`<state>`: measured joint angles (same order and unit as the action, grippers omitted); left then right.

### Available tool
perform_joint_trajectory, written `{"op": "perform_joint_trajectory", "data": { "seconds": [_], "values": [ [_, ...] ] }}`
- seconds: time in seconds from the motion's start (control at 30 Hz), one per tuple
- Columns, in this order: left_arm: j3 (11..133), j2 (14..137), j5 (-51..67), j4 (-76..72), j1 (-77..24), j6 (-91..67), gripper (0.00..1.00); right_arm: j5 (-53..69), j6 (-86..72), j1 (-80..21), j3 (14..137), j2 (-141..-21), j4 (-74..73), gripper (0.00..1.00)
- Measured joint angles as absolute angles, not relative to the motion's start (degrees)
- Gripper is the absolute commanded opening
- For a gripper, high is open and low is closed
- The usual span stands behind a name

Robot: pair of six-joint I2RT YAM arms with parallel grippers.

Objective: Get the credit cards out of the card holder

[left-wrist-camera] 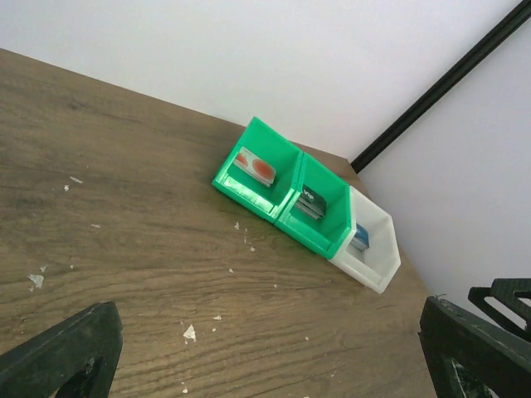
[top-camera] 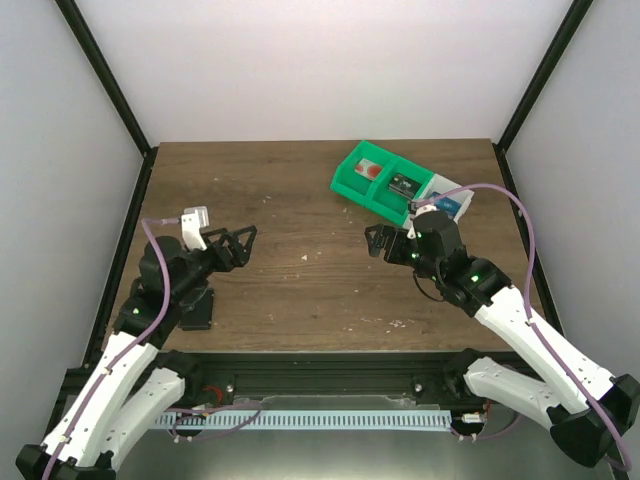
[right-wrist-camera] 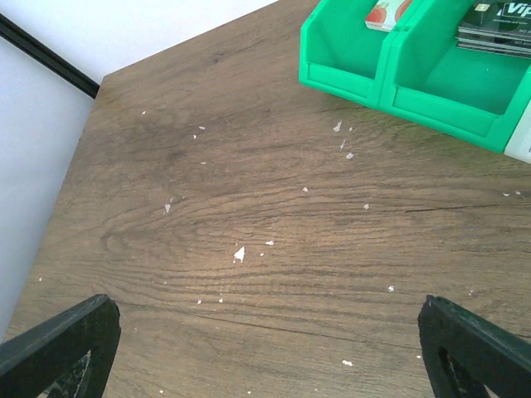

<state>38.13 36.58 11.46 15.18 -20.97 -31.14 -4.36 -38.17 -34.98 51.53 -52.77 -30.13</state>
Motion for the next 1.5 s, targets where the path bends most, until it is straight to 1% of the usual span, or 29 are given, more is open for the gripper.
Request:
{"op": "perform_joint_trajectory", "data": {
  "seconds": [0.3, 0.47, 0.63, 0.8, 0.97, 1.03, 1.17, 1.4, 1.5],
  "values": [
    [38.2, 36.1, 10.6, 15.0, -21.0, -30.9, 1.0, -4.4, -37.5, -35.0, 51.5, -52.4, -30.4, 1.0],
    [38.2, 36.5, 4.5, 15.3, -21.0, -32.6, 1.0, -3.6, -36.6, -35.0, 51.5, -51.9, -29.5, 1.0],
    [38.3, 40.8, -3.0, 17.9, -20.5, -36.3, 1.0, -2.6, -36.1, -35.0, 51.5, -51.9, -29.1, 1.0],
    [36.8, 45.9, -3.4, 19.6, -15.2, -40.8, 1.0, -2.3, -35.8, -35.0, 50.4, -51.7, -28.9, 1.0],
    [33.6, 50.9, 3.3, 19.9, -2.4, -43.2, 0.99, -2.3, -35.8, -35.0, 49.3, -51.7, -29.1, 1.0],
    [32.7, 53.0, 3.8, 21.1, 0.2, -44.6, 0.99, -2.3, -35.8, -35.0, 49.3, -51.7, -29.1, 1.0],
    [30.2, 54.2, 3.1, 23.6, 4.2, -47.9, 0.95, -2.3, -35.7, -35.0, 49.3, -51.9, -29.1, 1.0],
    [27.2, 55.8, -0.7, 26.3, 6.4, -49.5, 0.95, -2.3, -35.6, -35.0, 49.3, -53.0, -29.1, 1.0],
    [26.9, 56.9, -1.0, 26.3, 6.4, -49.6, 0.91, -2.3, -35.5, -35.0, 49.3, -53.4, -29.0, 1.0]
  ]
}}
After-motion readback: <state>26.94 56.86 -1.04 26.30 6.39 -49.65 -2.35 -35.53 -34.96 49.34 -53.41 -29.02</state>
